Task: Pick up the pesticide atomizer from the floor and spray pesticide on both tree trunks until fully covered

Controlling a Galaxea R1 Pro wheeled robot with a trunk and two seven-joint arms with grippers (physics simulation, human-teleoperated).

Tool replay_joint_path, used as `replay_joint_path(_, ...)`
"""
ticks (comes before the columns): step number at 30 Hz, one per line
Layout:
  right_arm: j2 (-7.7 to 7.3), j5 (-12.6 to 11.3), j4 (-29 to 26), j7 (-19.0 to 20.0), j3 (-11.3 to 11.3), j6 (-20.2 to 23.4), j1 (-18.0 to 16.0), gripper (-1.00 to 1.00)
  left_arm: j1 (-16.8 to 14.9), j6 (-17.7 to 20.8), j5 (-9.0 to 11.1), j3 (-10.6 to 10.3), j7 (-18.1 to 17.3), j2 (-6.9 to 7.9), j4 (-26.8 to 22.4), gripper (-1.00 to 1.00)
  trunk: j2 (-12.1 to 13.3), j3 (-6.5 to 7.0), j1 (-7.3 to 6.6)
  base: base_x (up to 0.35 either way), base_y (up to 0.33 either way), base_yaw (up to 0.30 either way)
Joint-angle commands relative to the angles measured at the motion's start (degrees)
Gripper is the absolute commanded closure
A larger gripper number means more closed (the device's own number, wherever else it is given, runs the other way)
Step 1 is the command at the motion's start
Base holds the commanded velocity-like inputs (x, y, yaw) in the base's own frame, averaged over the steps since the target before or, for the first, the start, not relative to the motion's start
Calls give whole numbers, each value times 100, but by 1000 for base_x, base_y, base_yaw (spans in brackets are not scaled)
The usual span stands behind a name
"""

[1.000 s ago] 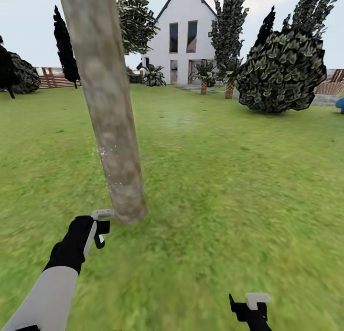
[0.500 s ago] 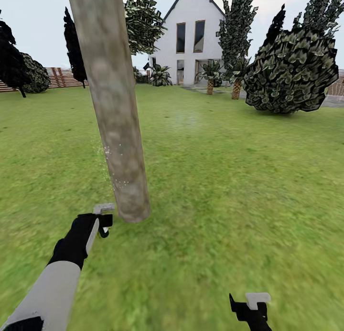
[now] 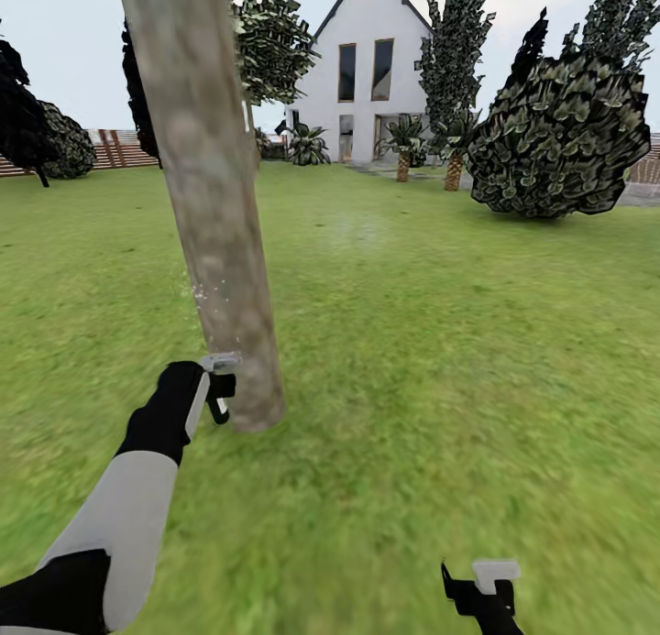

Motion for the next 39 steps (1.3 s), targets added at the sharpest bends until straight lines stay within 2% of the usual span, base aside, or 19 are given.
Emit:
replay_joint_path(1,2,0,0,0,0,-1,-3,-100,0,0,-1,-20,0,11,2,100,0,0,0,246,-164,0)
replay_joint_path(7,5,-1,0,-2,0,-4,1,-100,-8,1,-11,20,0,111,-4,100,0,0,0,243,-76,0)
replay_joint_path(12,5,-1,0,0,0,1,-2,-100,-9,1,-19,47,0,264,-46,100,0,0,0,120,89,0)
replay_joint_path(13,5,-1,0,2,0,-2,-1,-100,-9,4,-8,56,0,396,-47,100,0,0,0,12,9,0)
replay_joint_path(14,5,-1,0,-3,0,-4,0,-100,-31,35,31,68,-6,681,-48,100,0,0,0,3,2,0)
replay_joint_path(15,5,-1,0,-5,0,-5,-1,-100,-54,77,70,64,-8,782,-48,100,0,0,0,1,1,0)
replay_joint_path(16,5,-1,0,-5,0,-4,2,-100,-67,97,87,51,-9,792,-48,100,0,0,0,0,0,0)
replay_joint_path(18,5,-1,0,-6,0,-3,0,-100,-116,170,97,17,-9,687,-54,100,0,0,0,0,0,0)
replay_joint_path(19,5,-1,0,-6,0,-3,0,-100,-200,317,97,1,-9,467,-60,100,0,0,0,0,0,0)
replay_joint_path(21,5,-1,0,-6,0,-2,0,-100,-288,380,94,-3,-5,311,-99,100,0,0,0,0,0,0)
replay_joint_path(26,7,-1,3,-5,0,-1,-2,-100,-255,412,64,34,-3,374,-133,100,0,0,0,0,0,4)
replay_joint_path(31,22,5,7,-4,0,-2,-1,-100,-247,397,62,52,-1,383,-136,100,0,0,0,0,-11,225)
replay_joint_path(39,22,6,1,3,0,-4,-1,-100,-247,380,81,-2,10,360,-127,100,0,0,0,0,-248,27)
